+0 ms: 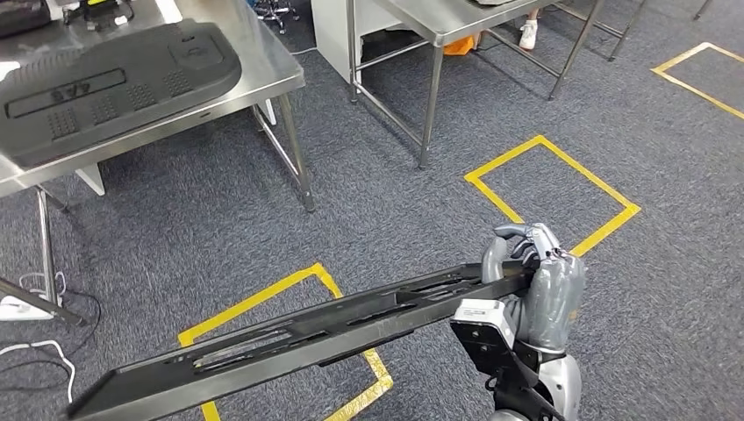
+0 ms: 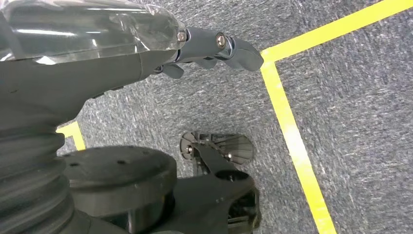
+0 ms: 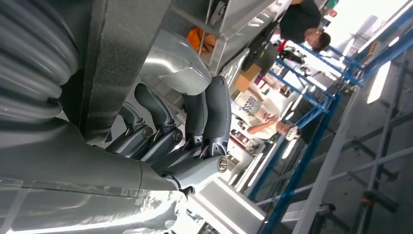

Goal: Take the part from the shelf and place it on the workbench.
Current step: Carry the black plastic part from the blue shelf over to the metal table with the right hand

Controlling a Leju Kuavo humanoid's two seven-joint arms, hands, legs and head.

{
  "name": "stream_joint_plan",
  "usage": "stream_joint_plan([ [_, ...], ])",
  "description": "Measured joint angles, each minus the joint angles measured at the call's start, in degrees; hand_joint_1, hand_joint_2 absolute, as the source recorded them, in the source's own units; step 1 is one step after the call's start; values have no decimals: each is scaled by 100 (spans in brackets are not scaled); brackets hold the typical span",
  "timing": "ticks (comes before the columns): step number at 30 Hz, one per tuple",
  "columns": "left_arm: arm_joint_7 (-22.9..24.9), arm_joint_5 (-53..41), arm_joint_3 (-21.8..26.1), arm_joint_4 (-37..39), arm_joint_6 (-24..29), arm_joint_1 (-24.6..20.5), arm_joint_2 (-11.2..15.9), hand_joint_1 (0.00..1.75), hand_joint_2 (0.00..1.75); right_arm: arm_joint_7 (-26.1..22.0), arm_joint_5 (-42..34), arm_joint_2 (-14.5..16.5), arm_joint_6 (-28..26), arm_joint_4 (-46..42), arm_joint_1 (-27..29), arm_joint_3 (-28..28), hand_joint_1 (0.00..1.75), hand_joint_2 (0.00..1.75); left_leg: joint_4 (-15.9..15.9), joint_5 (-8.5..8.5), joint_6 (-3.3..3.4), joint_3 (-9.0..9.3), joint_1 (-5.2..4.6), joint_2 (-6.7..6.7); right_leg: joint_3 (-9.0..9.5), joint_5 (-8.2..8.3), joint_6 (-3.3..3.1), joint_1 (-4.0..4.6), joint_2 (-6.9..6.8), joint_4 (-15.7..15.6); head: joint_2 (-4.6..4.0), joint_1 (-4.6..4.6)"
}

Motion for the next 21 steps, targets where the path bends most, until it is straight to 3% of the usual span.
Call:
stream_joint_plan([
  [2,0,1,1,0,0,9,-1,0,175,0,0,0,0,0,-2,0,175,175,-19,10,83,-7,-15,-67,25,-14,67,0,-40,-14,0,13],
  [4,0,0,2,0,0,8,-2,0,175,-1,-1,-1,-1,0,-6,-1,175,175,-67,35,164,17,1,-124,3,-137,123,-21,46,120,0,29],
  [5,0,-1,2,0,0,4,-2,0,175,-1,-1,0,-1,0,-7,-2,175,175,-90,48,200,30,13,-148,-92,-284,136,-26,126,348,0,46],
  [7,0,-4,2,0,-1,-1,-2,0,175,0,-3,0,-2,0,-3,-5,175,175,-94,48,242,31,0,-203,-450,-643,140,-23,258,1087,0,92],
  [8,1,-6,2,0,-5,-1,-2,0,175,1,-4,0,-1,1,1,-5,175,175,-92,45,251,32,-10,-237,-630,-753,138,-19,281,1428,0,108],
  [9,2,-8,2,0,-11,0,-2,0,175,0,-5,-1,-1,1,4,-6,175,175,-88,42,256,36,-20,-278,-734,-751,132,-18,290,1599,0,120],
  [10,4,-11,2,0,-20,-1,-2,0,175,0,-5,-1,0,2,4,-7,175,175,-83,38,258,42,-26,-324,-736,-638,120,-17,298,1552,0,125],
  [12,8,-25,3,0,-35,-6,-3,0,175,-1,-5,-1,-1,2,0,-7,175,175,-69,24,245,60,-28,-420,-461,-205,75,-19,368,870,0,138],
  [14,9,-35,3,0,-45,-14,-4,0,175,0,-5,-1,-2,2,-10,-7,175,175,-35,4,201,47,-38,-504,-194,46,44,-16,505,218,0,152],
  [16,9,-36,4,0,-50,-17,-4,0,175,1,-5,-2,-2,2,-17,-7,175,175,-25,3,140,20,-36,-565,-137,53,22,6,556,58,0,154],
  [18,9,-37,4,0,-51,-16,-3,0,175,1,-4,-4,-2,2,-24,-8,175,175,-8,-14,77,15,-22,-591,-125,73,-31,-2,487,30,0,155],
  [19,9,-38,4,0,-51,-18,-3,0,175,1,-4,-4,-2,2,-29,-8,175,175,86,-79,43,-16,-24,-547,-113,85,-62,-15,445,7,0,137],
  [21,9,-37,4,0,-50,-23,-2,0,175,4,-6,-3,-2,2,-34,-8,175,175,602,-378,-24,-235,-16,-400,-92,94,-109,-31,343,-21,0,79],
])
